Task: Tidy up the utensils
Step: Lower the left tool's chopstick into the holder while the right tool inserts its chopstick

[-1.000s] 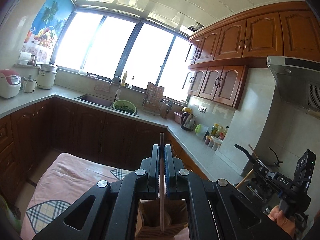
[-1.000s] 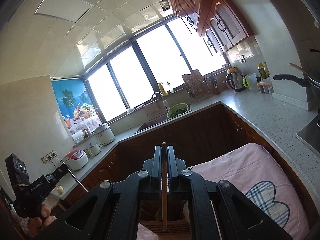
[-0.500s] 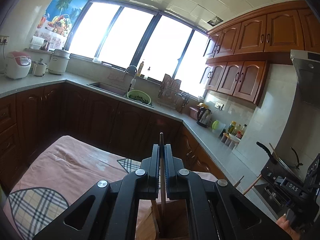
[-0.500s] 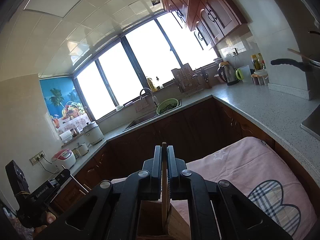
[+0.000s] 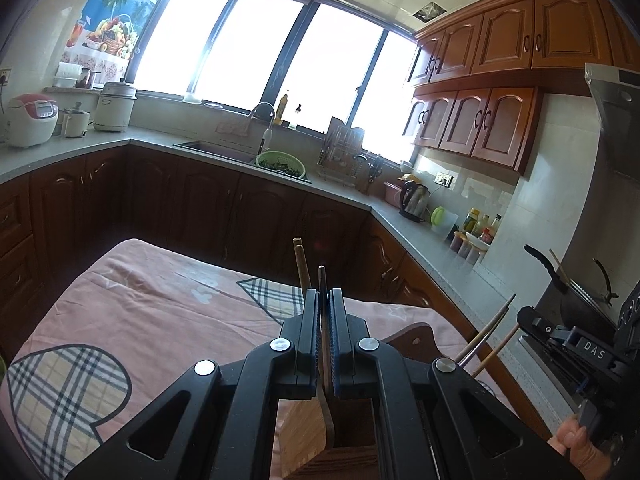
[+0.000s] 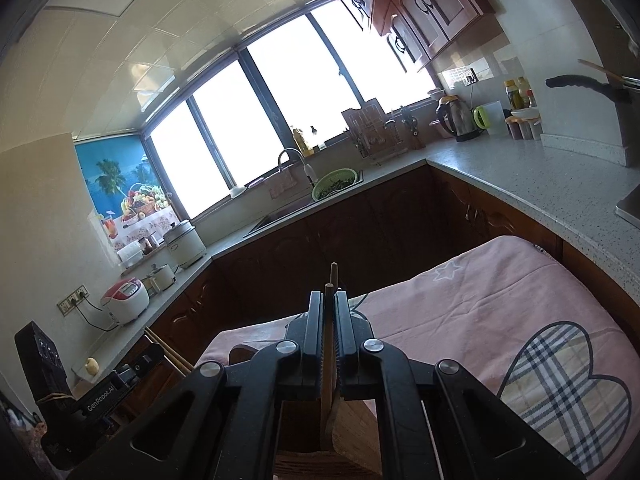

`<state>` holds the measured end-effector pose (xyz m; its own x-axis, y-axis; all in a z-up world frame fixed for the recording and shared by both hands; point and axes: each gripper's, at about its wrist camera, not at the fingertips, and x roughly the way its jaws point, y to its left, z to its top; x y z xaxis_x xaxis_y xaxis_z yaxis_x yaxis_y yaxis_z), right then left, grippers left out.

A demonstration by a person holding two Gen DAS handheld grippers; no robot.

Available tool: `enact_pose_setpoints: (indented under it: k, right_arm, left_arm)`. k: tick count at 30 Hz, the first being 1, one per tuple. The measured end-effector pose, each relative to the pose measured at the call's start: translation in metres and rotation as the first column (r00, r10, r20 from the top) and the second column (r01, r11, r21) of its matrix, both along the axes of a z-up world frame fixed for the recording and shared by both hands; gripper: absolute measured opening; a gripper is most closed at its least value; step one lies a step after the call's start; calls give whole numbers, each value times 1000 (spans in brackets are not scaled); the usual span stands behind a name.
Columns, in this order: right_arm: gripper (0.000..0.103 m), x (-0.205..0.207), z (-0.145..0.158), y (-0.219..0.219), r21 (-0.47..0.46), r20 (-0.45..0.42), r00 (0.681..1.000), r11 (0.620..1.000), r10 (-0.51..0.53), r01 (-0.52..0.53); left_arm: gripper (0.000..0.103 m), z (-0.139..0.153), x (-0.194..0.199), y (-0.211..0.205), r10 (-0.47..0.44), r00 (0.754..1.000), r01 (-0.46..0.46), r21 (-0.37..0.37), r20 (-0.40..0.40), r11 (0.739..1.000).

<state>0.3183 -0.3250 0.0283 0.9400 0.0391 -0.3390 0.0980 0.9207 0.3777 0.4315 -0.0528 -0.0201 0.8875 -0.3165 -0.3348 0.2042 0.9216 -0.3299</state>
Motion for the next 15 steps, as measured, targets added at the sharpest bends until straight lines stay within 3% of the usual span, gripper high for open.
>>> enact_pose_setpoints:
  k: [10,15]
  right_arm:
    - [5,2,0,-1,2,-16,1000,1000,1,-1]
    - [10,5,1,-1,-3,-33,999,1000,2,-2]
  left_arm:
    - [3,8,-16,26,-17,1000,17,8,-15,1000]
    - [3,8,-14,27,-30,999,30,-2,-35,1000]
